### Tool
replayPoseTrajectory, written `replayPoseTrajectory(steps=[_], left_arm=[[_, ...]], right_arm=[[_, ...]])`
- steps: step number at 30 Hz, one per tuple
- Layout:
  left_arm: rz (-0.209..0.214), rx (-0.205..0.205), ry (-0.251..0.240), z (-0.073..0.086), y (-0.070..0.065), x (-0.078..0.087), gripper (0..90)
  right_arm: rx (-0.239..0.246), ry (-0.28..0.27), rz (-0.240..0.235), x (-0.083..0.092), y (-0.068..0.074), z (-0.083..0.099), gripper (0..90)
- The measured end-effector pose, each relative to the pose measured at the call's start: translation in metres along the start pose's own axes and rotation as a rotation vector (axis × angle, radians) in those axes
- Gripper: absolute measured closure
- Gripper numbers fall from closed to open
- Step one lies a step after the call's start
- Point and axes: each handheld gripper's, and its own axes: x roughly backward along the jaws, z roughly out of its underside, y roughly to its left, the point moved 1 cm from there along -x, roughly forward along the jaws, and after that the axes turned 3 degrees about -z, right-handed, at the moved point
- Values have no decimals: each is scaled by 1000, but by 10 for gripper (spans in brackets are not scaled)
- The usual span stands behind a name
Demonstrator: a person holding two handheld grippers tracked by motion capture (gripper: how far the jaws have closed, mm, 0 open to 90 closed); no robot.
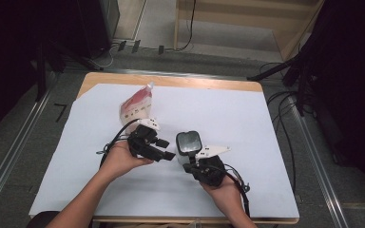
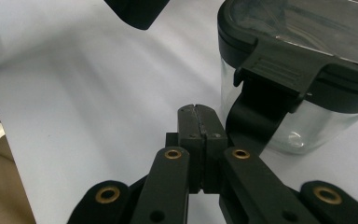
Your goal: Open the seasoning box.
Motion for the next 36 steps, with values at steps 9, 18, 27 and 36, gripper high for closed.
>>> replayPoseTrajectory(steps=[9,18,27,36], left_arm=[[-4,-3,-5,0,1,1,413],[-3,-8,-1,1,1,1,413],[-4,-13,0,1,2,-1,427],[-9,-18,-5,0,2,-3,407]], right_arm=[[-17,2,7,2,-4,2,900],[-24,5,18,5,-7,3,900],[-69,0,37,14,-21,9,900],[-116,0,54,25,-35,12,900]])
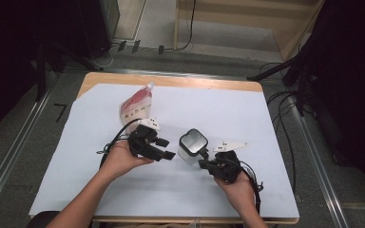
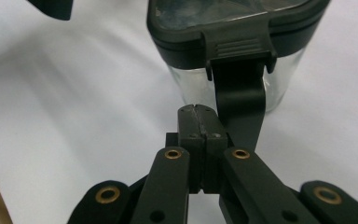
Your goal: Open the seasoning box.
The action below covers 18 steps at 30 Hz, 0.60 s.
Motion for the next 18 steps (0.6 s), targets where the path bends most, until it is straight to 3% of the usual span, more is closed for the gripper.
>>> replayPoseTrajectory(steps=[4,12,14,18], left_arm=[[-10,-17,6,0,-1,-1,388],[17,4,-6,-1,0,-4,373],[14,-3,12,-2,0,-5,367],[15,-29,2,-3,-1,-6,349]], right_arm=[[-1,5,17,3,-6,0,900],[-12,5,43,10,-23,-3,900],[-13,10,44,11,-25,-3,900],[9,8,62,16,-29,-6,900]])
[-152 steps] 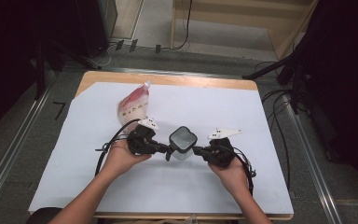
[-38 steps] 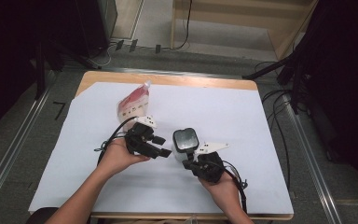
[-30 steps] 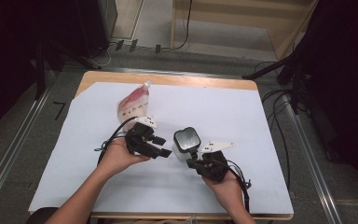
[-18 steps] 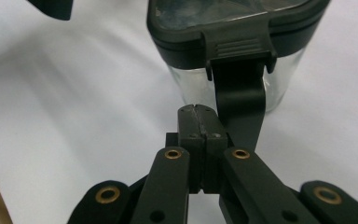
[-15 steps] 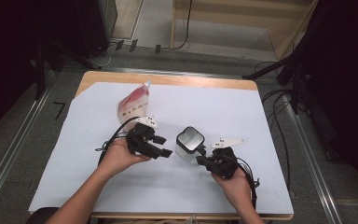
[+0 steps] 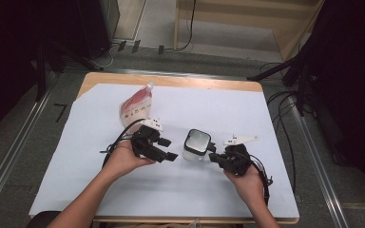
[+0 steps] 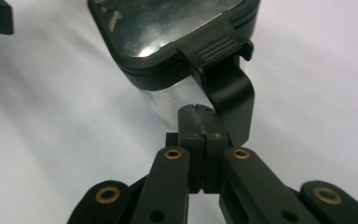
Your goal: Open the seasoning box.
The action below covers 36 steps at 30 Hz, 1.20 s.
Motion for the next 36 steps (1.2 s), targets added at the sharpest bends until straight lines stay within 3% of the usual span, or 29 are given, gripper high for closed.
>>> replayPoseTrajectory(steps=[15,20,25,28,32,36], left_arm=[[18,-30,-14,-13,1,-11,291],[23,-28,-15,-18,2,-16,266],[44,-14,-20,-21,6,-18,258],[52,-7,-18,-25,8,-21,239],[56,-3,-21,-27,10,-25,223],[59,-8,-4,-27,11,-30,203]], right_arm=[[-39,10,42,3,-26,-8,900],[-75,4,39,5,-34,-10,900],[-55,-24,70,16,-35,-15,900],[-73,-28,81,13,-42,-17,900],[-60,-27,102,9,-50,-22,900],[-69,-18,98,2,-55,-28,900]])
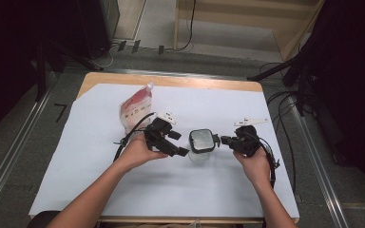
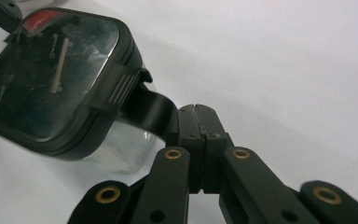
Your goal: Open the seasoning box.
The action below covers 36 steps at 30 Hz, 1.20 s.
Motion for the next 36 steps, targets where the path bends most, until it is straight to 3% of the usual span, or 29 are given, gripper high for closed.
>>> replayPoseTrajectory(steps=[4,12,16,19,22,28,33,36], left_arm=[[0,-4,-13,0,0,-3,190],[-14,-20,-1,-2,2,-16,171],[-15,-33,-8,-4,0,-19,170],[-18,-30,-14,-3,1,-18,166],[-10,-30,-9,-3,1,-20,164],[-39,-52,7,-3,-1,-24,143],[-26,-61,-10,-3,1,-29,129],[-39,-67,-6,-4,0,-31,120]], right_arm=[[22,5,13,-7,2,-2,900],[17,1,12,-10,3,-3,900],[16,33,13,-16,6,-3,900],[38,28,8,-17,8,-3,900],[30,40,7,-18,8,-2,900],[25,40,-6,-20,10,-2,900],[22,46,-13,-24,10,-1,900],[18,48,-13,-25,10,-1,900]])
